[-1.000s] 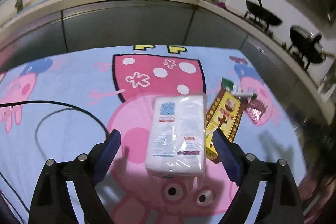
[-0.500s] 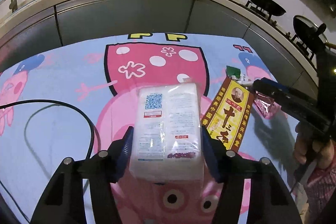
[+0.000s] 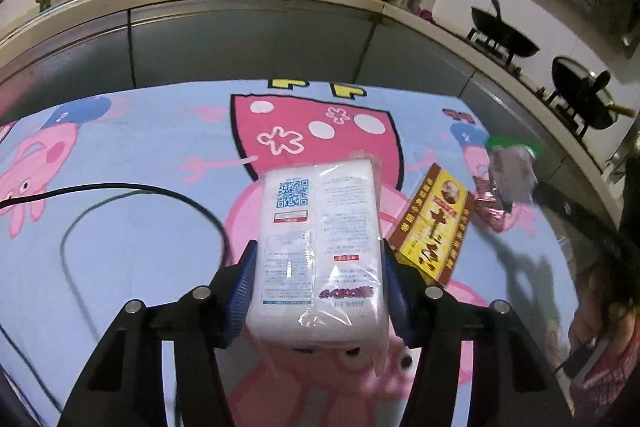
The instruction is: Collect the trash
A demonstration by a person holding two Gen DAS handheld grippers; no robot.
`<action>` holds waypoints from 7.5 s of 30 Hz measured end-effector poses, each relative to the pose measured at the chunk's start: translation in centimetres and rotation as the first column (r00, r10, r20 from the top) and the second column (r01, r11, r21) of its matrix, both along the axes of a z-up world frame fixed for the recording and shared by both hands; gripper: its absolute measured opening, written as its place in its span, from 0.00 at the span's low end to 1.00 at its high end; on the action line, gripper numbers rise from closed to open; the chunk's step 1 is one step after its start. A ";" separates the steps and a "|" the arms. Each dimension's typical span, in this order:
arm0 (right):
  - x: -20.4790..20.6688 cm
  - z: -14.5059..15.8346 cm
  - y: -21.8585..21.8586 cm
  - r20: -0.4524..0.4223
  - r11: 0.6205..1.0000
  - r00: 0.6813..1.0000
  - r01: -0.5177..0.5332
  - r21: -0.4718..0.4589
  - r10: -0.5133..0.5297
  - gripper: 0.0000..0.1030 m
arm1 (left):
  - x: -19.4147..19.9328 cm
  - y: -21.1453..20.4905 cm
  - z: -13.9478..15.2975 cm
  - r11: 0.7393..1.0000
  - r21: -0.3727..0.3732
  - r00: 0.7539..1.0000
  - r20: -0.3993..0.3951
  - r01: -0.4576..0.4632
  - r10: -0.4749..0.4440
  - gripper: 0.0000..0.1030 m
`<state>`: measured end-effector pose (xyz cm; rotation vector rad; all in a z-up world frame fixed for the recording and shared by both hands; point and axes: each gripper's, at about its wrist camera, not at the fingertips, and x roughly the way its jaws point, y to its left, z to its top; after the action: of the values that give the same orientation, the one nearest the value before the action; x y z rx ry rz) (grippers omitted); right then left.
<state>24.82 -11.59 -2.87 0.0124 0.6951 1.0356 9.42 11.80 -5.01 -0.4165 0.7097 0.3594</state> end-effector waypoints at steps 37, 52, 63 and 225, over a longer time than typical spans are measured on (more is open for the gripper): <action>-10.5 -8.0 -2.9 -0.212 0.988 0.971 -0.131 -0.082 0.111 0.10 | -6.3 -7.3 -3.0 0.987 0.120 0.981 -0.176 0.109 -0.087 0.56; -1.7 -6.8 -17.9 -0.371 0.949 0.902 0.287 0.129 -0.222 0.02 | 5.1 -15.6 2.1 0.911 -0.086 0.912 -0.039 0.403 -0.408 0.57; 7.9 -7.7 -30.7 -0.476 0.759 0.709 0.639 0.121 -0.521 0.05 | 24.0 -29.2 2.0 0.790 -0.190 0.800 -0.033 0.583 -0.598 0.59; 6.3 -5.6 -29.3 -0.304 0.769 0.755 0.632 0.099 -0.581 0.34 | 24.2 -29.6 2.9 0.846 -0.055 0.848 0.019 0.530 -0.530 0.72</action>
<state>31.14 -40.93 -8.49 0.5298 0.7491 0.4566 33.59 -17.78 -2.10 -0.2589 0.8023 -0.1899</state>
